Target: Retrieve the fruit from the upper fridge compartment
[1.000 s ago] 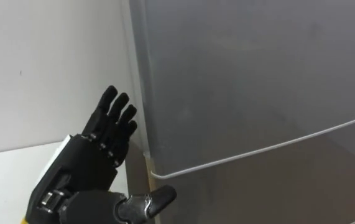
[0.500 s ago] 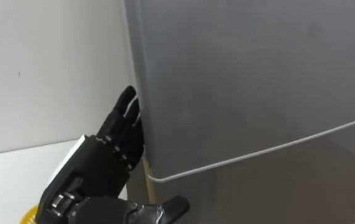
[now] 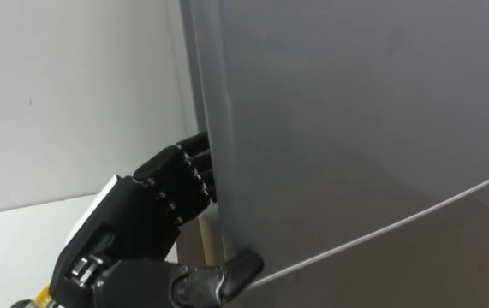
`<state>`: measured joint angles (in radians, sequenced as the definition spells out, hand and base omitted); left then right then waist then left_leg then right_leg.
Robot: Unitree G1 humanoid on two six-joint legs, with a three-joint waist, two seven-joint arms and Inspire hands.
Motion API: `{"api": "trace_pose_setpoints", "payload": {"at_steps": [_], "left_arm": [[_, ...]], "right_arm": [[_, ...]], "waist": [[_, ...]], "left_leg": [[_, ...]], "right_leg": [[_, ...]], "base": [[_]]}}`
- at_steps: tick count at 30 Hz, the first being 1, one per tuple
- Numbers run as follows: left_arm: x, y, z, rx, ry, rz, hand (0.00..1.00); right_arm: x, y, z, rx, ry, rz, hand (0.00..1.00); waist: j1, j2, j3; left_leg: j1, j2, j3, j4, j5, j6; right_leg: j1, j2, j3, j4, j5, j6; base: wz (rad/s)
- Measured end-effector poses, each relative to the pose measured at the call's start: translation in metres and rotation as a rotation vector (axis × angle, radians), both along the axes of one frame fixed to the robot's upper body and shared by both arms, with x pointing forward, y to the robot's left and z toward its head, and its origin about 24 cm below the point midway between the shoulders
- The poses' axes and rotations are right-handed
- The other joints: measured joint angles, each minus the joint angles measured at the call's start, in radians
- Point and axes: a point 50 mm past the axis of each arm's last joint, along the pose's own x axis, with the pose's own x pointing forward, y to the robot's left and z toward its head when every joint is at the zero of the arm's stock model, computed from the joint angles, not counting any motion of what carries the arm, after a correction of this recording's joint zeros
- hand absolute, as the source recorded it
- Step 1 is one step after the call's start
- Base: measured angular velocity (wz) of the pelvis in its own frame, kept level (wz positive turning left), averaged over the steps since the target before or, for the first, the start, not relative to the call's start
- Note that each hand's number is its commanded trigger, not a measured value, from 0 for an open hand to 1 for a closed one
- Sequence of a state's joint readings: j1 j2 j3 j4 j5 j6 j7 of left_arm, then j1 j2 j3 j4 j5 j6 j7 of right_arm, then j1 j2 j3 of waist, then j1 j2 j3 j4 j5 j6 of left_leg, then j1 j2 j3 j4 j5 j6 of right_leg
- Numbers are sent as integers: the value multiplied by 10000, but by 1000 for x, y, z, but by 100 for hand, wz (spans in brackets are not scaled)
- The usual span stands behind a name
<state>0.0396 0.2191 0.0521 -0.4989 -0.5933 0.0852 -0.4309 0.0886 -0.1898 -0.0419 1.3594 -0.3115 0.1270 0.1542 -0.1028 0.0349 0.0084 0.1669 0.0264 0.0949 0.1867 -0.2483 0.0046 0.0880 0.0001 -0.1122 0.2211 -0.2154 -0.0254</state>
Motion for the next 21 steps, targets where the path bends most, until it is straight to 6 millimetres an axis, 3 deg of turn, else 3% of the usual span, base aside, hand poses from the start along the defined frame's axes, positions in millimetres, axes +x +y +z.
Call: {"api": "trace_pose_setpoints", "payload": {"at_steps": [10, 15, 21], "left_arm": [[0, -8, 1, 132, -138, -650, 0], [1, -17, 6, 220, -444, -1240, 0], [-1, -19, 7, -149, -371, -1949, 0]], "right_arm": [[1, 0, 0, 26, -70, 28, 0], [2, 0, 0, 115, -11, 222, 0], [4, 1, 0, 287, -9, 243, 0]], "waist": [[-45, -40, 23], [-34, 85, -61], [-50, 139, -72]], "left_leg": [[-73, 5, 134, 2, 0, 0], [-150, 43, 191, 4, 0, 0], [-138, 123, 189, 2, 0, -3]], "right_leg": [[-50, -2, 59, -41, 0, 1], [-39, -1, 34, -176, 64, 15], [-14, 12, -23, -174, 74, 3]], "base": [[0], [0], [0]]}}
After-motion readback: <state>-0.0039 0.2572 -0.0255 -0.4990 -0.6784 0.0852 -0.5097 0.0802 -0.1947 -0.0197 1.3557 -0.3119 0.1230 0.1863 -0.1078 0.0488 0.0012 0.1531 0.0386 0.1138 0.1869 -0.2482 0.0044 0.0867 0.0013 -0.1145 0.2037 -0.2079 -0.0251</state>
